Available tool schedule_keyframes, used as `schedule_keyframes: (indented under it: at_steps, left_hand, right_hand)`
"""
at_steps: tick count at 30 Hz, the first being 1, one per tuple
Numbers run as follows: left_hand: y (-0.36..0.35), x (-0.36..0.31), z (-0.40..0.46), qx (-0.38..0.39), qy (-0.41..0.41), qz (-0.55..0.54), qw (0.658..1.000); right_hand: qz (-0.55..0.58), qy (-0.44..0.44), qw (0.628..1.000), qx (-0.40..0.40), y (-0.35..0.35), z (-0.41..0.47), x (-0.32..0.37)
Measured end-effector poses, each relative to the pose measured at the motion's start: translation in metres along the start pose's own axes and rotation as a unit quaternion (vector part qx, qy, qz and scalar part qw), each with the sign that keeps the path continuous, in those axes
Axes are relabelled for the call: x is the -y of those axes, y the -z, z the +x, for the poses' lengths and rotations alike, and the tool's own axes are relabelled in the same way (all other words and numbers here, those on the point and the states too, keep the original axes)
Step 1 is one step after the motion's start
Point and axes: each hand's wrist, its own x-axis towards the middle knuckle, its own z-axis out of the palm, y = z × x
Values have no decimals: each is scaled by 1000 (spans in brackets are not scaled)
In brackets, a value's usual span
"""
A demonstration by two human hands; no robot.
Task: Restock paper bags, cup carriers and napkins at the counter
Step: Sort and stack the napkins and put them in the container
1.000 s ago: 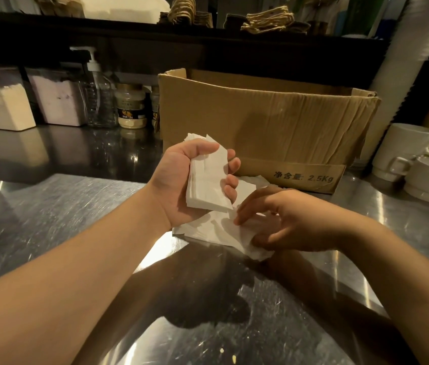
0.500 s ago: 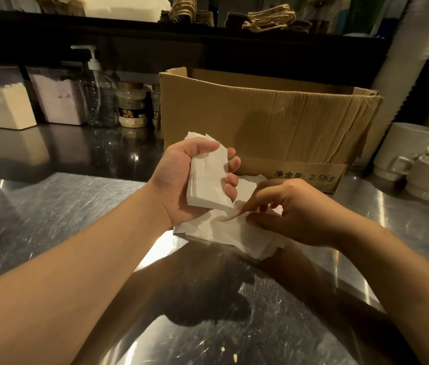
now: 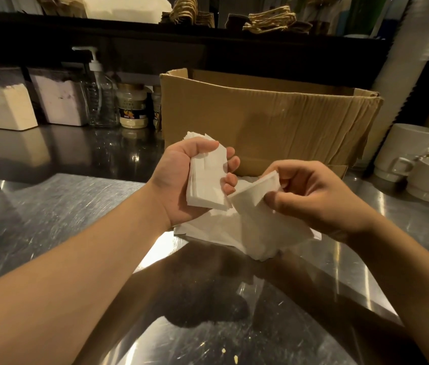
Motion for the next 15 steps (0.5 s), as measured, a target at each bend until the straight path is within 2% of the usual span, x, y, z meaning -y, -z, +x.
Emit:
schedule_keyframes:
  at_steps: [4, 8, 15]
  left_hand:
    - [0, 2, 1, -23, -6, 40, 999]
    - [-1, 6, 2, -17, 2, 139, 990]
    - [1, 7, 0, 35, 25, 163, 986]
  right_hand:
    - [145, -27, 989, 7, -5, 2, 1]
    - [191, -83, 977, -34, -14, 5, 4]
    - [271, -143, 946, -102, -20, 8, 9]
